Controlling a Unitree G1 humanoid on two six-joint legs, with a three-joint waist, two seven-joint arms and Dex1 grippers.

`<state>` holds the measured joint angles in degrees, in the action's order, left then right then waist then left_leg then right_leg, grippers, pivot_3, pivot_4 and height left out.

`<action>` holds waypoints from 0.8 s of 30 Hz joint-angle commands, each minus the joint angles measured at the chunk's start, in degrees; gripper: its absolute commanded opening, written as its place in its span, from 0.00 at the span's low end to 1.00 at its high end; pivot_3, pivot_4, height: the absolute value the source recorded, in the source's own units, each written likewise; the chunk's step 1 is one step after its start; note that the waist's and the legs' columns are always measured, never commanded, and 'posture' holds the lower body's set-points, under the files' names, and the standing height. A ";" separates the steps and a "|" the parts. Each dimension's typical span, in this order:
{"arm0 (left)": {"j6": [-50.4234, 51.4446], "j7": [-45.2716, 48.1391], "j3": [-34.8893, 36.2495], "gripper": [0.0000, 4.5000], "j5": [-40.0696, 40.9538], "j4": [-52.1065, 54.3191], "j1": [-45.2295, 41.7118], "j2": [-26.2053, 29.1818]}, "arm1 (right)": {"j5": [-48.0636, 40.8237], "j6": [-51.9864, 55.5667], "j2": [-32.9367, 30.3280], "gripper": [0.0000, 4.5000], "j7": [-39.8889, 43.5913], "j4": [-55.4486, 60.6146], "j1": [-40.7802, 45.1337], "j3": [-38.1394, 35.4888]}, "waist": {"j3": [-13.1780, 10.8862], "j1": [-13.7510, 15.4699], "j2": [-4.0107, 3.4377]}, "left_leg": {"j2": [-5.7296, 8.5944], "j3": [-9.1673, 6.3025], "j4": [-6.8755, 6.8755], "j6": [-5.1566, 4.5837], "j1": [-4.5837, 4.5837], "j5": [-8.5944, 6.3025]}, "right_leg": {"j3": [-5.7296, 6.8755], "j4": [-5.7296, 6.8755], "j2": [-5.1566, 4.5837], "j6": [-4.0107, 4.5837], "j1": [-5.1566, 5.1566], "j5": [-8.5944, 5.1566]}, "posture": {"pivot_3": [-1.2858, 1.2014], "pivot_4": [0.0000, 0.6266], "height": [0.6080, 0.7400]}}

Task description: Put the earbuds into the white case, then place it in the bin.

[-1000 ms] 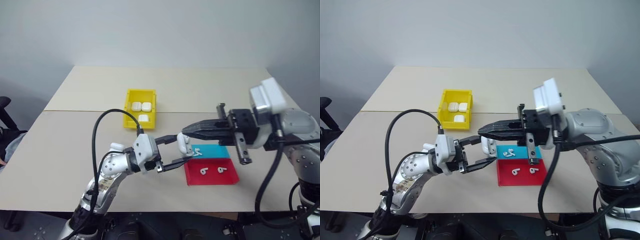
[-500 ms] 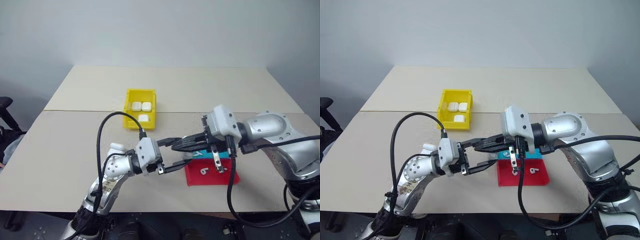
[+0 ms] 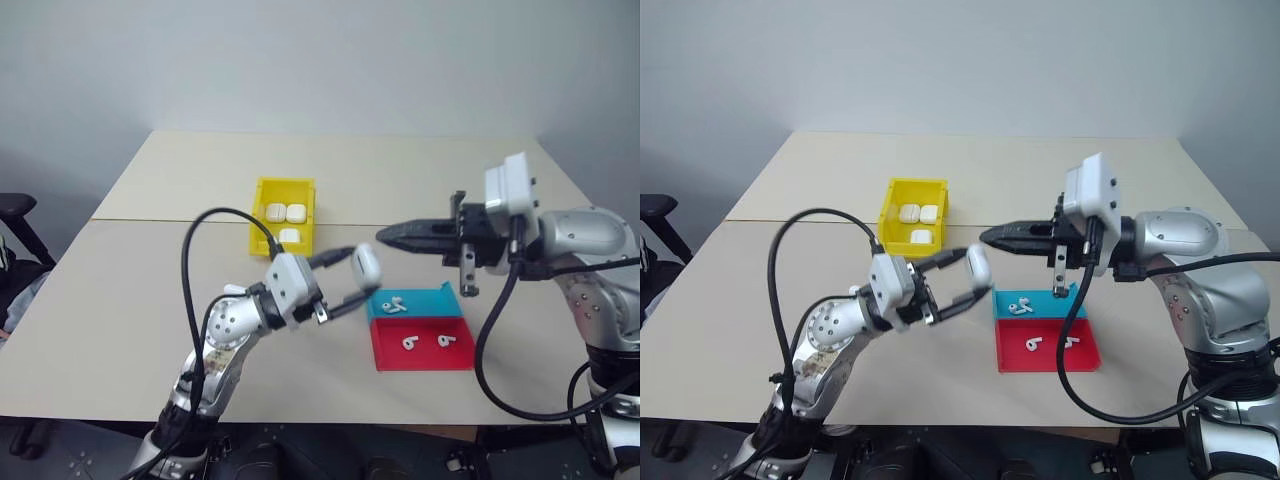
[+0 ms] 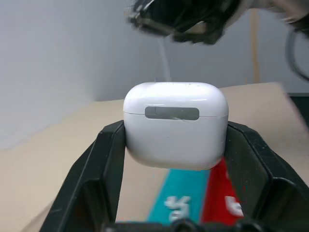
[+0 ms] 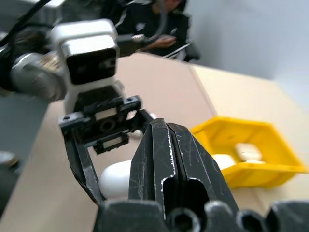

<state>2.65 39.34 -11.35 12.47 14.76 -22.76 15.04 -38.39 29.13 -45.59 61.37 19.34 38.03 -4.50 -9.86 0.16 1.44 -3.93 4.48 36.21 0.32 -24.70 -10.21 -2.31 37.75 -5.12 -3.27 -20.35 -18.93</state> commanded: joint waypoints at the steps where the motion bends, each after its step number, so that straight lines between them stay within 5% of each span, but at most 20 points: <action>1: 2.45 -19.30 3.47 0.61 -11.29 -9.01 -10.82 -5.50 | -0.32 0.23 0.47 0.01 -4.33 1.35 -2.37 -4.28 | -0.02 0.72 0.04 | 0.01 -0.08 0.06 -0.01 0.00 0.00 | 0.07 0.01 0.00 -0.01 0.06 0.01 | 0.52 0.24 1.00; 7: 1.43 -38.45 7.21 0.61 -21.34 -31.35 -25.03 -7.60 | -0.41 0.69 1.37 0.01 -8.39 3.96 -8.91 -5.38 | -0.01 0.39 0.05 | 0.09 -0.15 0.14 -0.08 -0.17 -0.04 | 0.07 -0.07 -0.03 -0.11 -0.01 0.06 | 0.52 0.24 1.00; 14: 1.48 -42.34 8.68 0.61 -21.32 -39.71 -28.30 -8.81 | 3.03 0.22 -0.23 0.01 -8.56 3.90 -12.07 -4.35 | -0.01 0.60 0.06 | 0.09 -0.09 0.09 0.12 -0.51 0.08 | 0.09 -0.11 -0.05 -0.11 -0.38 0.06 | 0.52 0.24 1.00; 19: 1.07 -42.03 7.60 0.97 -22.72 -40.54 -27.77 -8.04 | 3.99 0.64 0.24 0.00 -9.73 3.49 -11.99 -3.84 | -0.01 0.63 0.05 | 0.08 -0.09 0.09 0.22 -0.52 0.14 | 0.12 -0.10 -0.03 -0.11 -0.39 0.06 | 0.52 0.24 1.00; 24: 3.80 -42.40 7.86 0.99 -22.62 -39.01 -27.71 -8.44 | 4.68 0.49 0.57 0.00 -9.95 3.04 -11.76 -3.26 | -0.01 0.64 0.05 | 0.09 -0.10 0.11 0.20 -0.52 0.13 | 0.12 -0.07 -0.03 -0.11 -0.39 0.06 | 0.52 0.24 1.00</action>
<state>5.04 -2.63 -3.63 -9.67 -26.43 -49.49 6.87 -33.84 30.18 -44.92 51.79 21.63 25.79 -7.21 -9.87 0.80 1.50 -3.84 4.38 36.32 0.53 -25.22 -10.07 -2.19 37.68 -5.15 -3.38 -20.74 -18.87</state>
